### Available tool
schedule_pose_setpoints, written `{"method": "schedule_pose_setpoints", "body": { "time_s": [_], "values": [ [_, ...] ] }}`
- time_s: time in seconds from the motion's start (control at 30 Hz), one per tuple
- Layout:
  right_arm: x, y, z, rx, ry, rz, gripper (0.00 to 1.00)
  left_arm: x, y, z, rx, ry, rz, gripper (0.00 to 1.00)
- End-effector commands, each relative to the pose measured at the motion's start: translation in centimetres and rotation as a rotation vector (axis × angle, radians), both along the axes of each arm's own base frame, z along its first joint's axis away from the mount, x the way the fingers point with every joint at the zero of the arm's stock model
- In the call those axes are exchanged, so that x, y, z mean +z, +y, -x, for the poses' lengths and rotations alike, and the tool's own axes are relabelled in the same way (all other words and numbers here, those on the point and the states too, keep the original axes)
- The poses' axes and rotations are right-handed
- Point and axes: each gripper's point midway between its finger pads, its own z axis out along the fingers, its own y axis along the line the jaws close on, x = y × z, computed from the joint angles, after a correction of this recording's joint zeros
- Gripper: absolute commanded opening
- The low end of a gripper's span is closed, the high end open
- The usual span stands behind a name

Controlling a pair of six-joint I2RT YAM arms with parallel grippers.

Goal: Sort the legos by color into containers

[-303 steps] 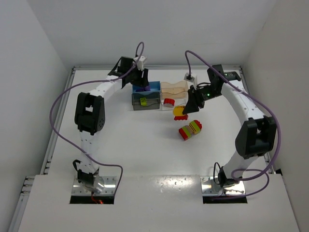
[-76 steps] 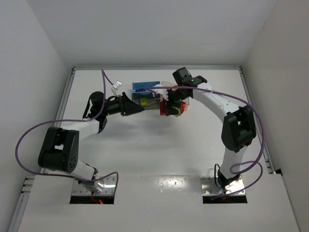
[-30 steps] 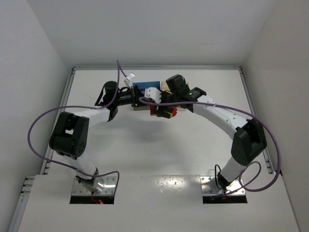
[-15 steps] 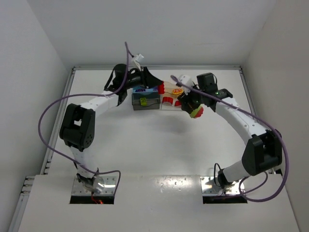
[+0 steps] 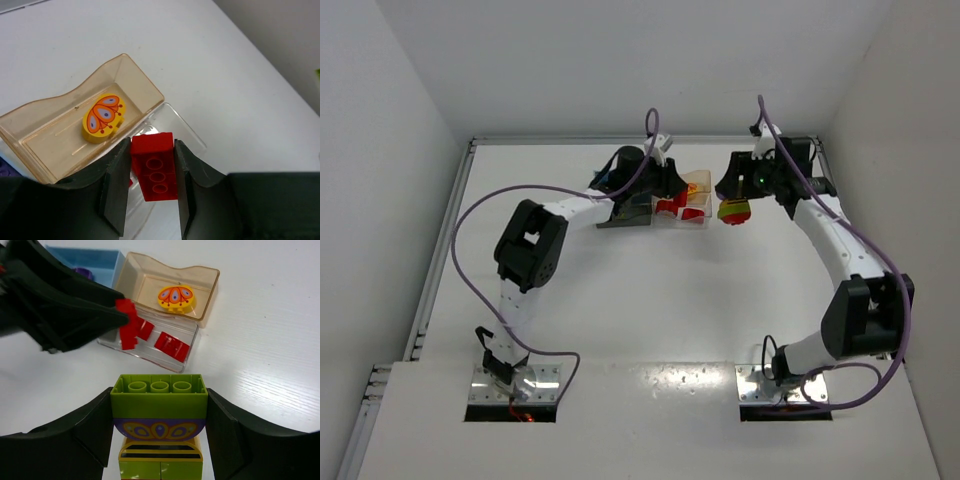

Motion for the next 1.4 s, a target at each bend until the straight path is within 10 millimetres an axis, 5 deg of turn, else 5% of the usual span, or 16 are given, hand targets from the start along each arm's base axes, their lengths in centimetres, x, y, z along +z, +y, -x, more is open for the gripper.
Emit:
{"method": "schedule_pose_setpoints", "body": {
  "time_s": [0.0, 0.2, 0.4, 0.47, 0.53, 0.6, 0.63, 0.67, 0.7, 0.77, 0.8, 1.0, 1.2, 1.37],
  "values": [
    [5.7, 0.8, -1.3, -0.050, -0.108, -0.166, 0.04, 1.4, -1.0, -2.3, 0.038, -0.113, -0.035, 0.22],
    [6.6, -0.4, -1.8, -0.106, -0.100, -0.277, 0.04, -1.3, -2.2, -2.2, 0.029, -0.103, -0.108, 0.23],
    [7.1, -1.7, -2.6, -0.165, -0.100, -0.339, 0.04, -1.6, -2.1, -1.7, 0.013, -0.091, -0.124, 0.27],
    [6.7, -2.0, -3.2, -0.181, -0.088, -0.368, 0.04, -2.3, -1.9, -1.1, 0.002, -0.071, -0.134, 0.37],
    [7.2, -2.3, -3.5, -0.196, -0.102, -0.386, 0.04, -3.0, -1.6, -0.3, -0.007, -0.045, -0.132, 0.63],
    [7.6, -2.2, -3.9, -0.204, -0.109, -0.407, 0.04, -0.5, -1.6, 0.0, 0.004, -0.077, -0.079, 0.76],
    [7.1, -2.2, -4.1, -0.210, -0.095, -0.414, 0.04, -0.8, -0.7, 0.5, 0.011, -0.045, -0.048, 0.83],
    [7.3, -2.2, -4.2, -0.208, -0.106, -0.415, 0.04, 0.2, -0.6, 1.1, -0.011, -0.041, 0.002, 0.97],
    [7.6, -2.1, -4.3, -0.218, -0.103, -0.437, 0.04, 3.4, -0.2, 1.1, -0.004, -0.088, 0.085, 1.00],
    [7.1, -2.0, -4.7, -0.219, -0.087, -0.455, 0.04, 4.7, 1.0, 2.0, -0.008, 0.033, 0.225, 1.00],
    [7.7, -1.9, -4.9, -0.222, -0.100, -0.471, 0.04, 8.2, 1.4, 2.4, -0.035, -0.011, 0.329, 1.00],
    [7.3, -1.6, -6.7, -0.244, -0.090, -0.478, 0.04, 13.4, 1.9, 7.0, -0.158, 0.115, 0.552, 0.98],
    [7.5, 0.3, -7.5, -0.256, -0.064, -0.463, 0.04, 13.3, 0.1, 9.6, -0.213, 0.156, 0.534, 0.91],
    [7.8, 1.9, -8.5, -0.322, -0.039, -0.452, 0.03, 11.5, -1.1, 9.8, -0.168, 0.208, 0.489, 0.87]
  ]
}}
